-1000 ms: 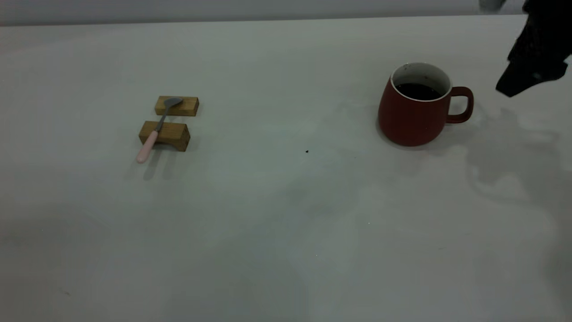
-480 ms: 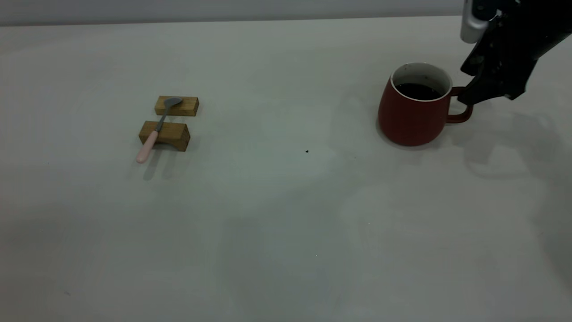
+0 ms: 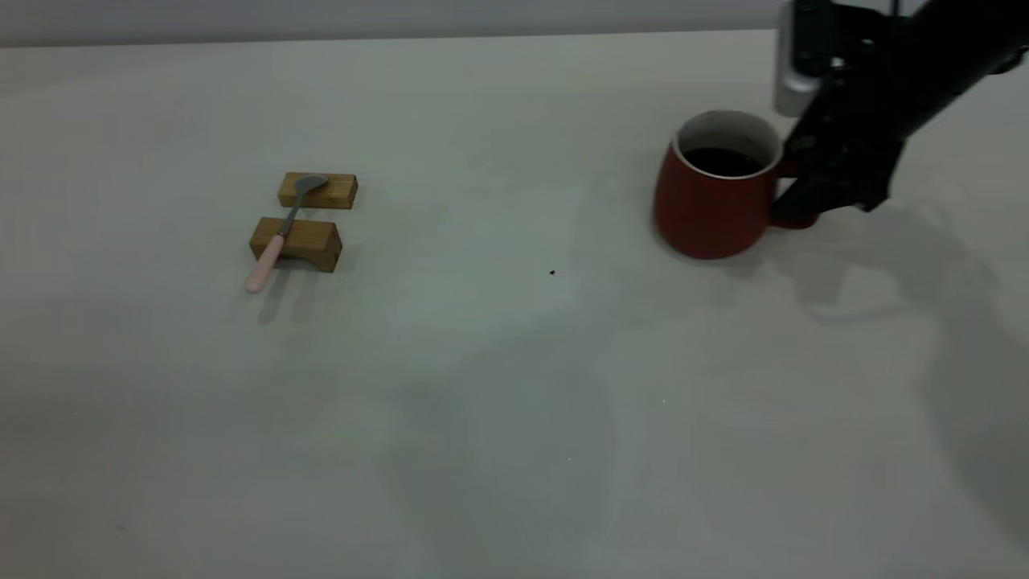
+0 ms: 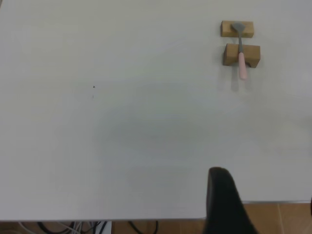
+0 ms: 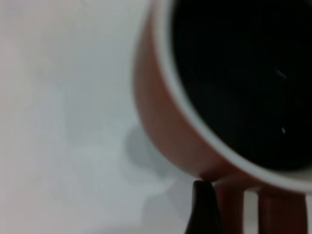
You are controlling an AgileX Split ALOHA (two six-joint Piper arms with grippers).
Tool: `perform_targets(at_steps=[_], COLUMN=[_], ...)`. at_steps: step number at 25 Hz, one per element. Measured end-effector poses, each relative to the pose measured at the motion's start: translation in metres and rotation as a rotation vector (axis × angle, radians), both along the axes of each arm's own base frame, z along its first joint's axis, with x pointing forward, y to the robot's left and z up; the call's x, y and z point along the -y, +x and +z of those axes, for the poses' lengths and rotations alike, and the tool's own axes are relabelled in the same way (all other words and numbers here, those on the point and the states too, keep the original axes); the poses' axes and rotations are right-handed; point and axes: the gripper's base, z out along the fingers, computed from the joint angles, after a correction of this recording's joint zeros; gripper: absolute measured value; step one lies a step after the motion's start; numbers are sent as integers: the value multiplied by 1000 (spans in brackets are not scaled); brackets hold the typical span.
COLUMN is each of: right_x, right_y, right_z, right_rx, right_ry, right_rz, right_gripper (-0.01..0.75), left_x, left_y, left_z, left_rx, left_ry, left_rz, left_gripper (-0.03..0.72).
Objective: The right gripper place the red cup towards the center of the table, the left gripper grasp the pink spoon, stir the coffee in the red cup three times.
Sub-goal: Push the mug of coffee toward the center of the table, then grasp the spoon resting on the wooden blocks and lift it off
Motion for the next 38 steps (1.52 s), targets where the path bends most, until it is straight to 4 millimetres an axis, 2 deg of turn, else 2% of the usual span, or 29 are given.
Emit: perform_targets(at_steps=[6, 18, 22, 25, 28, 31, 35, 38], right_x=[-40, -133, -139, -129, -108, -91, -91, -83], right_y=[2, 7, 6, 6, 4, -5, -36, -64], right_z=[0, 3, 4, 9, 30, 68, 124, 160], right_rx=[39, 110, 95, 43, -14, -85, -286, -422], right_ry=[-12, 67, 93, 129, 181, 266, 426, 463], right_rz=[78, 183, 151, 38, -99, -231, -442, -668], right_gripper=[583, 583, 580, 559, 522, 480, 452, 450], left_x=[0, 0, 0, 0, 0, 0, 0, 0], left_y=[0, 0, 0, 0, 0, 0, 0, 0], left_z=[0, 0, 0, 0, 0, 0, 0, 0], left_rx=[0, 0, 0, 0, 0, 0, 0, 0], left_ry=[0, 0, 0, 0, 0, 0, 0, 0], left_rz=[0, 0, 0, 0, 0, 0, 0, 0], left_gripper=[492, 492, 492, 492, 492, 492, 492, 492])
